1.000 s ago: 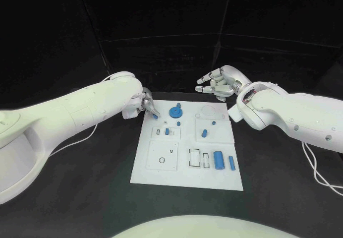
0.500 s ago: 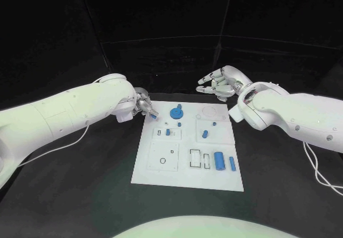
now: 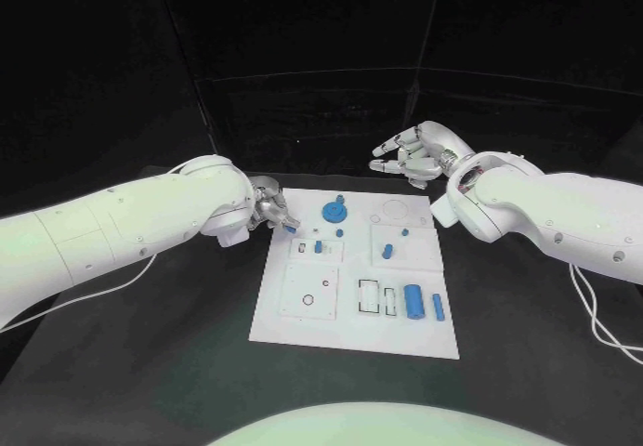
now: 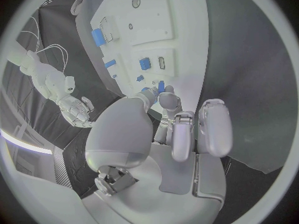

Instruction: Assemble the parts on the task board

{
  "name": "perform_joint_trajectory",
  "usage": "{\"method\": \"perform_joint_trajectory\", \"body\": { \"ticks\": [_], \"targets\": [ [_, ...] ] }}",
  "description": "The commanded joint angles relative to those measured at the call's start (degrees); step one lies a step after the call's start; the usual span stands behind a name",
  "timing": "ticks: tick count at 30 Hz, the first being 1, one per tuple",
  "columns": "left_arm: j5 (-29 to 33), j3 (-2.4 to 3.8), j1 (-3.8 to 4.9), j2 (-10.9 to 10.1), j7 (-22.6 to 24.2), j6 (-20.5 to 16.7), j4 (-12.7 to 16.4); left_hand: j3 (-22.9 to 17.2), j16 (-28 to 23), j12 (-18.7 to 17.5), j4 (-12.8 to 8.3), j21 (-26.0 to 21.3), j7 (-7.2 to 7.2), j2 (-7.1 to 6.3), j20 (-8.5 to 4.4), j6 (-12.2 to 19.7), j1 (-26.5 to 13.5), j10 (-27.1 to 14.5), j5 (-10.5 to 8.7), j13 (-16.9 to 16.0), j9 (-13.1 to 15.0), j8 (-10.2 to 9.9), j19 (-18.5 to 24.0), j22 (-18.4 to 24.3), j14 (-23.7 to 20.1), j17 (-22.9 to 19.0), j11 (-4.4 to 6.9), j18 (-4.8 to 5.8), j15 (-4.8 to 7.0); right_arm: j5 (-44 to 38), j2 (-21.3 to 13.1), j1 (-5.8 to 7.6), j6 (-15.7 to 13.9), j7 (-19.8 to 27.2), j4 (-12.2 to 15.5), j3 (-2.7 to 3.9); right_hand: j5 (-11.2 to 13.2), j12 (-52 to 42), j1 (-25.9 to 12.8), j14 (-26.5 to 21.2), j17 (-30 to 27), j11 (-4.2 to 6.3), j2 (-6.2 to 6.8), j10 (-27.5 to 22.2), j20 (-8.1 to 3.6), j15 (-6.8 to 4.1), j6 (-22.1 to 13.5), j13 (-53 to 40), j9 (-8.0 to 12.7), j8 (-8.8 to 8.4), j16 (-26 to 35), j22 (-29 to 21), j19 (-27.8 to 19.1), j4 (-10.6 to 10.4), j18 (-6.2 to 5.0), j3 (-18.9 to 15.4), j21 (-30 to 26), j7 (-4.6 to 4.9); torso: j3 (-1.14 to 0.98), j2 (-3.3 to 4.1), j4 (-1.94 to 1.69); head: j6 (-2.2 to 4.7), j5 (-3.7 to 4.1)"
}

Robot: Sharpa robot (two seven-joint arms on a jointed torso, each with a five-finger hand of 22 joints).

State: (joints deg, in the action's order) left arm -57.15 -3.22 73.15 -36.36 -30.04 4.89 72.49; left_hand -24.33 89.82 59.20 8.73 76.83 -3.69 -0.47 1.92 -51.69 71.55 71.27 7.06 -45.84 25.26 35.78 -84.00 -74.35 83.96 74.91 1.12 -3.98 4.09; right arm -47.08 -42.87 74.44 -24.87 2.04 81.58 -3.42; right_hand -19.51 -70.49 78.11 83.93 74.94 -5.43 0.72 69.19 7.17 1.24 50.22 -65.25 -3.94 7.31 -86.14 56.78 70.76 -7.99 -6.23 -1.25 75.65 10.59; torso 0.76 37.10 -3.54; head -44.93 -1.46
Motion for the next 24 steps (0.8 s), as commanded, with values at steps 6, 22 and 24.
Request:
{"method": "perform_joint_trajectory", "body": {
  "ticks": [6, 22, 24],
  "targets": [
    [-3.2, -0.69, -1.05, -0.1, -1.4, -4.2, 2.0, -7.5, 0.2, 0.1, -6.6, -0.2, 0.44, -0.27, -0.22, 0.2, -0.4, 0.6, -0.26, 0.1, 0.7, 0.5, -0.7, -0.1, 6.0, 15.1, -0.06, 0.32, 0.40, 0.1, 0.0, 0.07, 0.6, 0.1, -0.1, 0.03, -0.2, 0.0, 0.5, 4.0, 6.2, 0.19, -0.36, -0.2, -0.08, -0.38, 0.0, 0.0, 0.0, 0.35, 0.3, 0.0, -0.2, 0.1, -0.30, -0.1, -0.3, -0.40, 0.01, -0.07, -0.11, -0.03, 0.03],
    [-3.6, -1.97, -1.48, 0.7, -2.6, -1.7, 2.6, -8.4, 0.2, 0.0, -6.9, -0.3, 0.52, -0.63, -0.29, 0.3, -0.7, 0.6, -0.25, 0.2, 0.9, 0.9, -0.7, -0.1, 6.0, 15.1, 0.02, 0.31, 0.49, 0.1, 0.1, 0.03, 0.7, 0.1, -0.2, 0.02, -0.2, 0.0, 0.6, 4.0, 6.2, 0.20, -0.38, -0.2, -0.08, -0.38, 0.0, 0.0, 0.0, 0.36, 0.3, 0.0, -0.2, 0.1, -0.29, -0.1, -0.3, -0.40, -0.01, -0.07, -0.06, -0.50, -0.03],
    [-3.6, -2.07, -1.49, 0.8, -2.9, -1.3, 2.5, -8.4, 0.2, -0.1, -6.9, -0.4, 0.51, -0.64, -0.29, 0.3, -0.7, 0.5, -0.25, 0.4, 0.9, 0.9, -0.6, 0.0, 6.0, 15.1, 0.02, 0.29, 0.50, 0.1, 0.1, 0.03, 0.7, 0.1, -0.2, 0.02, -0.2, 0.0, 0.6, 4.0, 6.2, 0.20, -0.38, -0.2, -0.08, -0.38, 0.0, 0.0, 0.0, 0.36, 0.3, 0.0, -0.2, 0.1, -0.29, -0.1, -0.3, -0.40, -0.01, -0.07, -0.07, -0.53, -0.04]
  ]
}}
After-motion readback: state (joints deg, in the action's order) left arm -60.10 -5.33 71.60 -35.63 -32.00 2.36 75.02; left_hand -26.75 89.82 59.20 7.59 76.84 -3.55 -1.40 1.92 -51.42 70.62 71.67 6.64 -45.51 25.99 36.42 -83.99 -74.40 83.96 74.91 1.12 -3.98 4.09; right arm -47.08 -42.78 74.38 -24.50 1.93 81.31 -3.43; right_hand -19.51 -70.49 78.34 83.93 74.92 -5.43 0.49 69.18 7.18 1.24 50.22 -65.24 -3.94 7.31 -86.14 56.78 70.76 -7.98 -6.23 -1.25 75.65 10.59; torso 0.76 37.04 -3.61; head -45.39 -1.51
